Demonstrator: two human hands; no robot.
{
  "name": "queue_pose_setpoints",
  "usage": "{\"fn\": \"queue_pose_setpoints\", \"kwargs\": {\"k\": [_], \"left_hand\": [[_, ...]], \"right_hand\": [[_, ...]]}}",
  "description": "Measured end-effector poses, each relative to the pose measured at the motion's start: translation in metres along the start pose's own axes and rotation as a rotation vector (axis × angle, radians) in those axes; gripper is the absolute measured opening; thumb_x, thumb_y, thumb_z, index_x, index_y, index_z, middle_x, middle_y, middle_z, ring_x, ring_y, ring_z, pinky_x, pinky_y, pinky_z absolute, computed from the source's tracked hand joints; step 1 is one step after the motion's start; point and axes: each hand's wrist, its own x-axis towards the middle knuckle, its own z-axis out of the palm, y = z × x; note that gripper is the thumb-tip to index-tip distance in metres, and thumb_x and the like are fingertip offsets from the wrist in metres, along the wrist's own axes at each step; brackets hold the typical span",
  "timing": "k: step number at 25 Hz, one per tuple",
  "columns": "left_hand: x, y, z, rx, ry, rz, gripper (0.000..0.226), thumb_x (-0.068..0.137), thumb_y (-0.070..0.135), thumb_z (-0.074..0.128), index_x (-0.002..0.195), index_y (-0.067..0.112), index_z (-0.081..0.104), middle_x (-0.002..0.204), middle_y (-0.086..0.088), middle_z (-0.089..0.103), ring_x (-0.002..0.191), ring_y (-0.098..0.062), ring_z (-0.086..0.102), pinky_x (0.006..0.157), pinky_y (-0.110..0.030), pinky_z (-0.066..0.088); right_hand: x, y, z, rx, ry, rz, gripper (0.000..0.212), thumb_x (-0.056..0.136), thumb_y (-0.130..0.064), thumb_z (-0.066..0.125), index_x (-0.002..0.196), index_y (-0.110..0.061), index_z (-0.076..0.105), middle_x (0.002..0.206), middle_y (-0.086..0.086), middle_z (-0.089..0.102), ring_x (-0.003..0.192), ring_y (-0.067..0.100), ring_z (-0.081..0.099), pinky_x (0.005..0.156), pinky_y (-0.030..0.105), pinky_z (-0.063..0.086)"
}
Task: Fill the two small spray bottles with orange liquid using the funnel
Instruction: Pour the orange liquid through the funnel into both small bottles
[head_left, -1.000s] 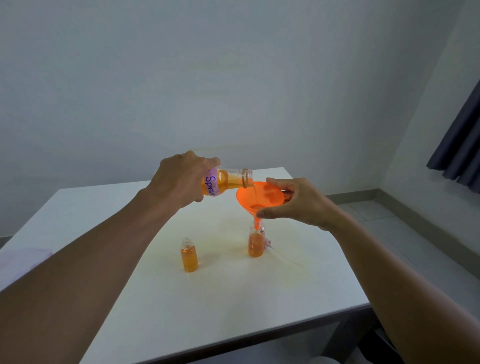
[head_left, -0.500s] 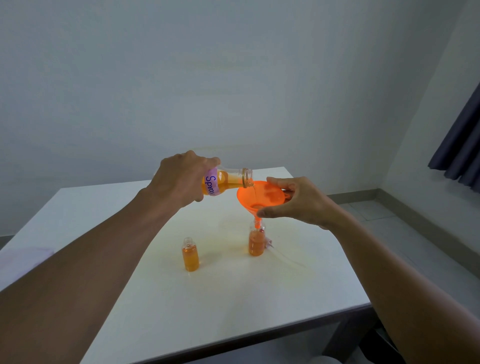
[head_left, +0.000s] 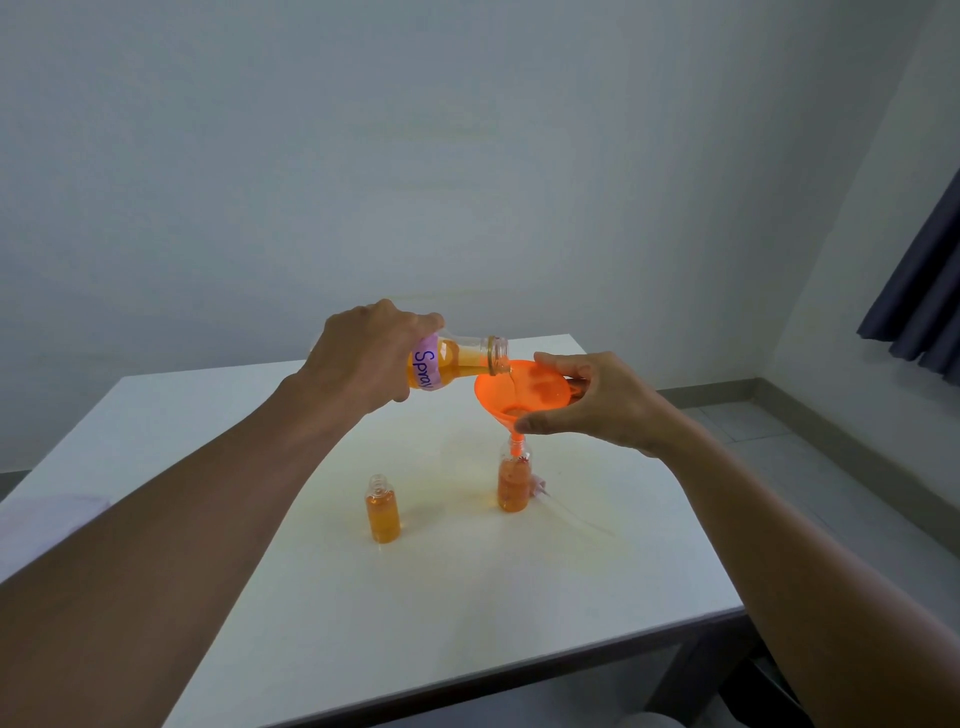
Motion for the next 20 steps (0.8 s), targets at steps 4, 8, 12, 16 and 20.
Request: {"fn": "queue_pose_setpoints", "kwargs": {"k": [4, 8, 12, 16, 20], "left_hand": [[0.0012, 0.0009, -0.0006, -0.001, 0.007, 0.008, 0.072, 0.076, 0.020, 0.077, 0.140, 0.031, 0.046, 0.109, -0.008, 0.063, 0.099, -0.030, 0.063, 0.069, -0.031, 0.043], [0.0023, 0.0004, -0.0011, -0.012, 0.015, 0.000, 0.071, 0.075, 0.018, 0.077, 0.138, 0.031, 0.047, 0.108, -0.008, 0.063, 0.098, -0.030, 0.062, 0.068, -0.028, 0.040], [0.0021, 0.0023, -0.0018, 0.008, 0.017, 0.015, 0.070, 0.077, 0.021, 0.076, 0.140, 0.029, 0.045, 0.112, -0.007, 0.064, 0.101, -0.029, 0.062, 0.068, -0.028, 0.039], [0.0036, 0.0029, -0.0027, 0.011, 0.013, 0.015, 0.070, 0.077, 0.021, 0.077, 0.140, 0.029, 0.045, 0.112, -0.006, 0.064, 0.102, -0.029, 0.062, 0.068, -0.028, 0.039], [0.0035, 0.0029, -0.0030, 0.008, 0.007, 0.008, 0.070, 0.077, 0.019, 0.076, 0.139, 0.029, 0.046, 0.111, -0.007, 0.064, 0.100, -0.029, 0.063, 0.067, -0.029, 0.041]], "right_hand": [[0.0016, 0.0008, 0.0003, 0.013, 0.001, 0.010, 0.127, 0.035, -0.073, 0.085, 0.147, -0.021, 0.053, 0.138, -0.004, 0.060, 0.116, 0.017, 0.063, 0.099, 0.041, 0.056], [0.0023, 0.0009, 0.0002, 0.013, 0.002, 0.008, 0.126, 0.036, -0.072, 0.085, 0.147, -0.021, 0.053, 0.138, -0.004, 0.060, 0.116, 0.018, 0.063, 0.100, 0.042, 0.055], [0.0017, 0.0001, -0.0005, 0.001, 0.002, 0.002, 0.121, 0.041, -0.068, 0.085, 0.148, -0.020, 0.052, 0.137, -0.005, 0.058, 0.114, 0.016, 0.060, 0.095, 0.036, 0.055], [0.0025, 0.0002, -0.0008, 0.005, 0.003, 0.000, 0.122, 0.041, -0.068, 0.084, 0.148, -0.019, 0.051, 0.137, -0.005, 0.059, 0.113, 0.015, 0.060, 0.093, 0.034, 0.054], [0.0023, -0.0003, -0.0010, 0.006, 0.004, -0.004, 0.121, 0.041, -0.068, 0.084, 0.147, -0.019, 0.052, 0.139, -0.004, 0.058, 0.114, 0.017, 0.060, 0.096, 0.037, 0.055]]}}
